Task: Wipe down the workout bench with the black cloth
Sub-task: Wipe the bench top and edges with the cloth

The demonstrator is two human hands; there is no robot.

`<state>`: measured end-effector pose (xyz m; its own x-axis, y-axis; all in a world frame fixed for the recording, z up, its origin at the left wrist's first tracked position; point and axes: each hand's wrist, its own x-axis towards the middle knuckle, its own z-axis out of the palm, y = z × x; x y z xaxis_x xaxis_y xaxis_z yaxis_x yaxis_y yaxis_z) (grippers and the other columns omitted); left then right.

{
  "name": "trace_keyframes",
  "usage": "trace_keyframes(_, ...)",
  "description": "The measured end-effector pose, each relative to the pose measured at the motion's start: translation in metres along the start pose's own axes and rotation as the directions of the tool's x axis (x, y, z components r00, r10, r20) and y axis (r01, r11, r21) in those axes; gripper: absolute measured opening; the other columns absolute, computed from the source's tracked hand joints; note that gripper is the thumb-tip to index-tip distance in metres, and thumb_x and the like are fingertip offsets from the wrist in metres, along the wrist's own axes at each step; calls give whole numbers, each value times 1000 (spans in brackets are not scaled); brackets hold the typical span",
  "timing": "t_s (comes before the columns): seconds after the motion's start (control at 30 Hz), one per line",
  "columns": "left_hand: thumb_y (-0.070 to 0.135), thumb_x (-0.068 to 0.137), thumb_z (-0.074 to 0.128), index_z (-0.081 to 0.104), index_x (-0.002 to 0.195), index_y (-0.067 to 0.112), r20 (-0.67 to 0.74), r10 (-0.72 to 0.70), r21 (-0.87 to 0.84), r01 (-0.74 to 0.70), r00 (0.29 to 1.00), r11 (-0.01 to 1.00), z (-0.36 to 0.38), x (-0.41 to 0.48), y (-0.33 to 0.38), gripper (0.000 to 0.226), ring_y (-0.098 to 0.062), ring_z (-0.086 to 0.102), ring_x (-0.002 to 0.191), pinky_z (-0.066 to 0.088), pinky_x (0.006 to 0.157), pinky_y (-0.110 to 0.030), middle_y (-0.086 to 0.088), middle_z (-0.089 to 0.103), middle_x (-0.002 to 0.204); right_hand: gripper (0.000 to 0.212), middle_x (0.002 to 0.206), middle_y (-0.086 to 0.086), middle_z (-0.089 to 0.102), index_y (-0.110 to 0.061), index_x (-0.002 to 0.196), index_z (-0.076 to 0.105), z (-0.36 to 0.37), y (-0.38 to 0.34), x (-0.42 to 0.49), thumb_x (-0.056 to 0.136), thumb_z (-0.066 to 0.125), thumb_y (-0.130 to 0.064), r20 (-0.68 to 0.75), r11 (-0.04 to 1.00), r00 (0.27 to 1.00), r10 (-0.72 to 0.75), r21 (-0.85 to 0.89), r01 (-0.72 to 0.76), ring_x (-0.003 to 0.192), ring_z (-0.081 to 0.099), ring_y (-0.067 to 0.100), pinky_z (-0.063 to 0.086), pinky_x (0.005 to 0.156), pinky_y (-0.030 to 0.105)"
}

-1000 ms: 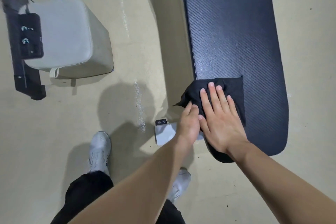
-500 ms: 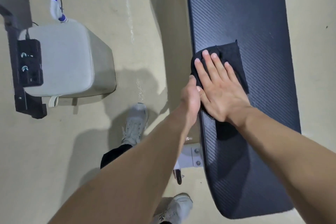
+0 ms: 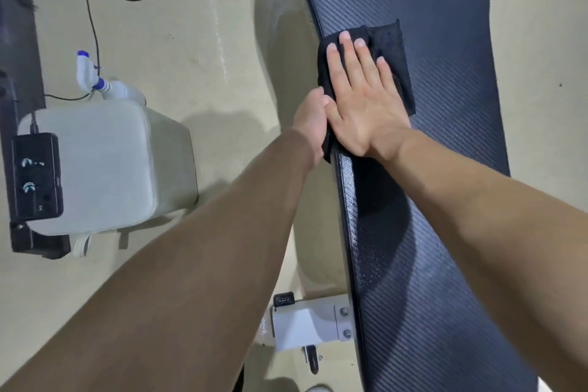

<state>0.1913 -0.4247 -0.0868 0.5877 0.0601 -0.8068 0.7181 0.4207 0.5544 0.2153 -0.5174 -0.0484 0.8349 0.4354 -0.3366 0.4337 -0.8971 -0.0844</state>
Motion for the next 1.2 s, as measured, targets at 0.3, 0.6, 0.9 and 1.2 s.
trace_keyframes(0.3, 56, 83, 38, 70, 120, 19, -9, -87, -57, 86, 996, 995, -8, -85, -136, 61, -21, 64, 119, 40, 113, -48, -5, 73, 120, 68, 163, 6, -28, -14, 156, -18, 48, -21, -147, 100, 11, -39, 45, 999, 999, 24, 27, -25, 151, -22, 24, -4, 124, 47)
trace_keyframes(0.6, 45, 104, 27, 52, 141, 17, 63, -172, -7, 173, 983, 985, -6, -115, -154, 53, -11, 47, 134, 28, 115, -28, 8, 52, 142, 68, 162, 4, -30, -17, 155, -20, 65, -14, -179, 98, 8, -41, 67, 999, 996, -53, -7, 54, 151, -23, 22, -3, 124, 46)
trace_keyframes(0.9, 48, 101, 29, 52, 142, 16, 30, -141, -26, 142, 990, 990, 3, -32, -34, 57, -17, 50, 136, 33, 119, -37, -4, 55, 147, 67, 163, 3, -28, -17, 156, -19, 16, 1, -42, 99, 8, -41, 28, 999, 998, -49, -10, 50, 151, -23, 21, -9, 122, 42)
trace_keyframes(1.2, 46, 104, 27, 46, 146, 17, 51, -169, -101, 173, 984, 980, 6, 57, 99, 55, -17, 48, 137, 33, 116, -35, 0, 50, 150, 66, 162, 3, -30, -17, 155, -21, -41, 7, 105, 103, 13, -38, 32, 1000, 999, -8, -28, 9, 150, -26, 19, -9, 123, 41)
